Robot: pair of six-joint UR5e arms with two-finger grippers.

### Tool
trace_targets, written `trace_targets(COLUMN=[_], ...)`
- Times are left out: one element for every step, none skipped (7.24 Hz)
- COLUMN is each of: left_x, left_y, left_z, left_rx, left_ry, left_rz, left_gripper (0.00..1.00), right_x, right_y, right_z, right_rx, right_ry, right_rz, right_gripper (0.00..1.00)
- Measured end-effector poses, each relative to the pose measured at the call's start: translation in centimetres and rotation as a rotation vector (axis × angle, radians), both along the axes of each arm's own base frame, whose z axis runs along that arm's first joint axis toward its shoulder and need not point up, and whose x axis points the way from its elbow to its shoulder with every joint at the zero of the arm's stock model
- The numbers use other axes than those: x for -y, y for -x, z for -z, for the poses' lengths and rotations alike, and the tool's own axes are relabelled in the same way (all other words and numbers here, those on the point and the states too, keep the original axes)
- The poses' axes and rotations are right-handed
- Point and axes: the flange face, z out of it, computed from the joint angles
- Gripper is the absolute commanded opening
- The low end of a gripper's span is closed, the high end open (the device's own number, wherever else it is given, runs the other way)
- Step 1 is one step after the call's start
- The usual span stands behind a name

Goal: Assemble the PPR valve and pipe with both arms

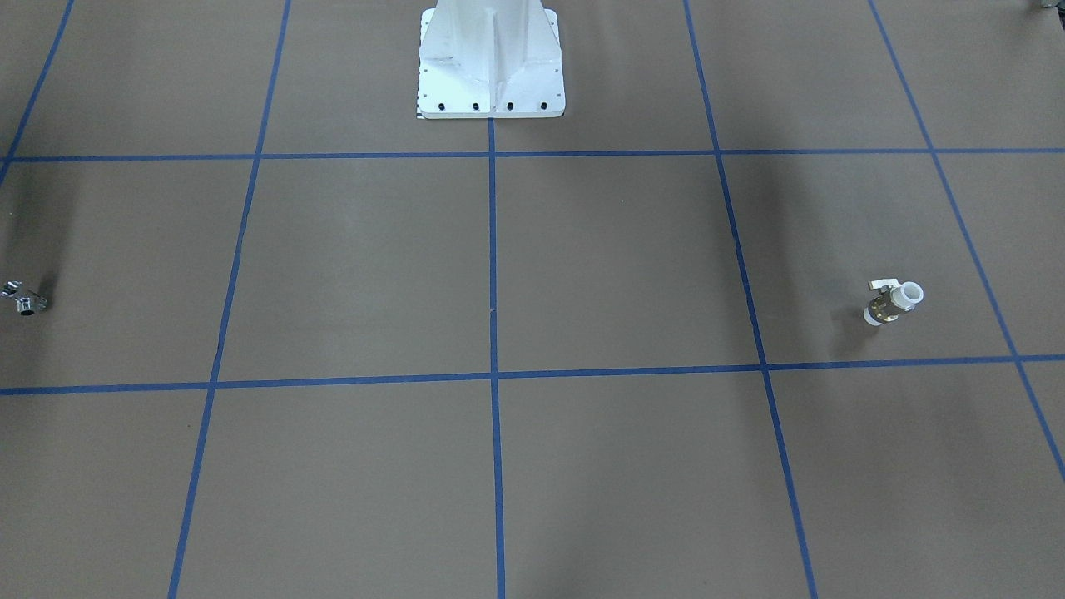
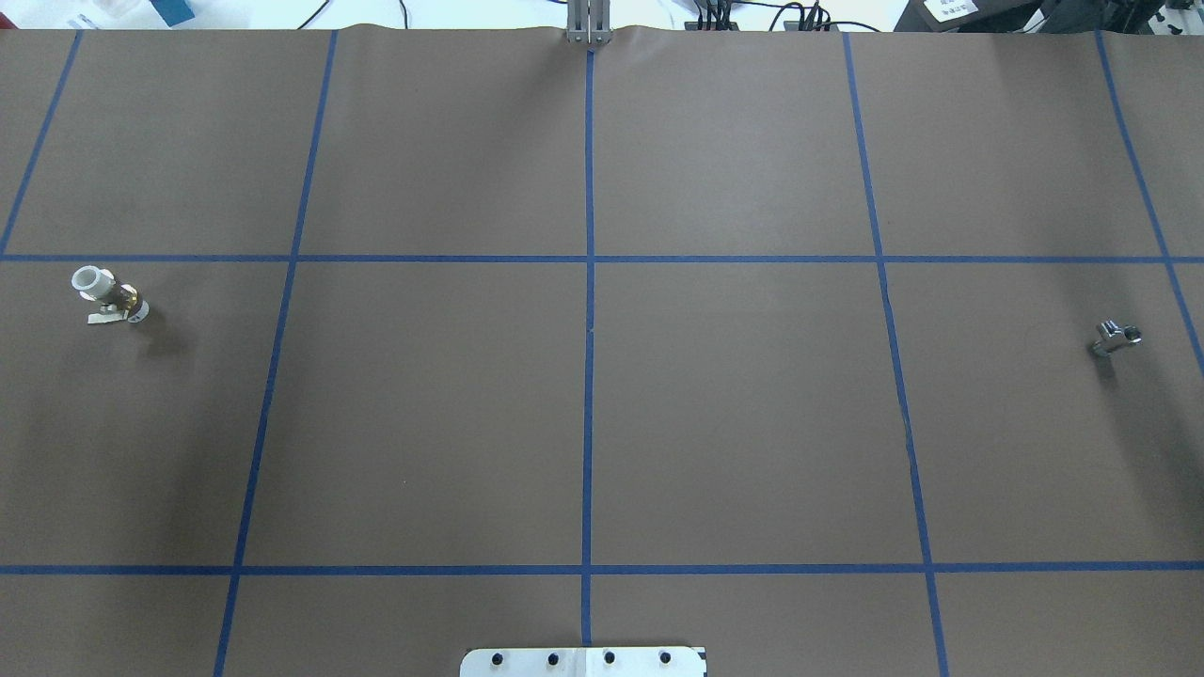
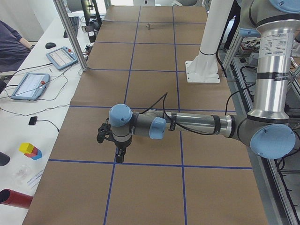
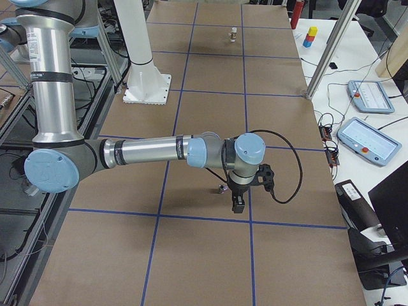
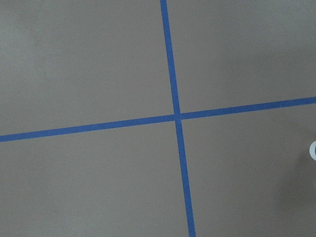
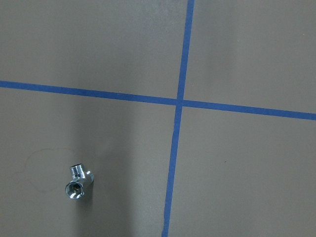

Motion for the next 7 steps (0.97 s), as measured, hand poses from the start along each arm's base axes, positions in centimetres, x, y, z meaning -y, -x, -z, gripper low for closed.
trace_targets(left_x=[-0.2,-0.3,0.2,1.1,2.0,2.5,2.6], left_y=[-0.1,-0.4,-1.3,-3.1,-5.1,-7.6,-10.4], left_z=[1.4,3.2,5.5,8.4,11.0,13.1,14.3], left_rx=[-0.011,-0.025,-0.031,-0.031,-0.034,-0.045,-0.052], left_ry=[-0.025,-0.040,-0.037,-0.029,-0.013,0.030,0.079], left_rz=[-0.002,-0.008,-0.026,-0.057,-0.072,-0.053,-0.019], left_gripper=[1.00,1.00,1.00,1.00,1.00,1.00,1.00], right_x=[0.0,0.1,0.2,0.3,0.3,0.3,0.2], right_y=[0.0,0.0,0.0,0.0,0.0,0.0,0.0], right_z=[0.1,0.3,0.5,0.6,0.7,0.7,0.6], right_rx=[0.001,0.002,0.002,0.001,0.000,0.000,0.000], right_ry=[-0.002,-0.008,-0.013,-0.017,-0.019,-0.017,-0.015], right_rz=[0.001,0.003,0.004,0.005,0.004,0.002,0.000], right_gripper=[1.00,1.00,1.00,1.00,1.00,1.00,1.00])
